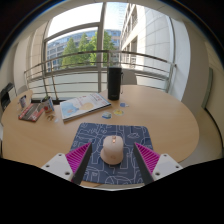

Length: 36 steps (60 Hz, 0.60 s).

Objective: Arrange mouse

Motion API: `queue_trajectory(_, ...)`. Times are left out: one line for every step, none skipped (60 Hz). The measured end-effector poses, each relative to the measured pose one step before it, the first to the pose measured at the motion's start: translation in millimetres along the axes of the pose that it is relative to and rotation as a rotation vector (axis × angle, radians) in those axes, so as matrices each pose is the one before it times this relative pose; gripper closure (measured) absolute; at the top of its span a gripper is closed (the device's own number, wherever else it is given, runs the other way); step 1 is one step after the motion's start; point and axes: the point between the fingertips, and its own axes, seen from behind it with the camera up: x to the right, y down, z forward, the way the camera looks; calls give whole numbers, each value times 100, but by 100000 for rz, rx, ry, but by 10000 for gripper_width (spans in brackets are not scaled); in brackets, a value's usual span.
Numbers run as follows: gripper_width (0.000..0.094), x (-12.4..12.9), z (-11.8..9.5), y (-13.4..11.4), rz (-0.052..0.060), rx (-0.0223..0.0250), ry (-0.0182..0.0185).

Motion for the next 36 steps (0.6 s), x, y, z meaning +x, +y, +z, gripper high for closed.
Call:
queue_trajectory(93, -45, -708, -145, -46, 672, 437)
queue_trajectory(93, -59, -849, -191, -79, 556, 524)
queue_trajectory(92, -61, -806, -90, -114, 470, 431)
queue_trajectory(91, -18, -704, -98, -175, 507, 458)
queue_trajectory(89, 13, -750, -87, -236, 456, 596)
queue_trajectory(91, 63, -760, -66, -269, 429, 811)
queue_trajectory(88, 34, -763, -29, -324, 390, 822)
queue_trajectory(90, 2, -791, -12, -337, 336, 645)
queue_trajectory(89, -26, -797, -18, -226, 369, 540)
queue_trajectory(87, 0, -825, -86, 9, 521, 425)
queue_trajectory(87, -62, -811, 7, 46, 531, 378)
queue_trajectory(87, -84, -926, -73, 68, 241, 224)
queue_trajectory(87, -92, -702, 37, 14, 458, 155)
queue_trajectory(87, -128, -701, 13, 17, 483, 76)
queue_trajectory(87, -132, -714, 5, 41, 493, 135)
queue_trajectory(88, -109, -686, -2, 83, 495, 173)
queue_trajectory(89, -82, -700, 6, 67, 396, 167)
queue_trajectory(89, -78, -701, 41, 33, 332, 206)
queue_trajectory(87, -3, -920, -57, 16, 148, 130)
queue_trajectory(86, -53, -579, 48, 88, 229, 115)
queue_trajectory(88, -63, -595, 79, 123, 93, 103)
queue_trajectory(88, -78, -533, 99, 159, 77, 33)
queue_trajectory(87, -98, -554, 72, 146, 91, 32)
queue_trajectory(88, -99, -480, 110, 159, 134, 7)
queue_trajectory(89, -103, -464, 108, 207, 32, 15)
queue_trajectory(89, -321, -514, 250, 180, 57, 29)
queue_trajectory(90, -5, -551, 13, 33, 54, -150)
queue_trajectory(90, -80, -373, 39, 12, 130, -164)
queue_trajectory(90, -86, -351, 32, 34, 157, -73)
queue_trajectory(89, -66, -291, 44, 4, 53, 22)
queue_trajectory(89, -48, -287, 55, -53, -6, -32)
queue_trajectory(90, -100, -320, 75, 17, -87, -189)
queue_trajectory(87, -139, -238, 107, 195, -156, -380)
queue_trajectory(88, -137, -215, 125, 371, -236, -417)
queue_trajectory(89, -287, -209, 456, 425, 14, -95)
queue_trajectory(90, -15, -190, 44, 214, 36, 97)
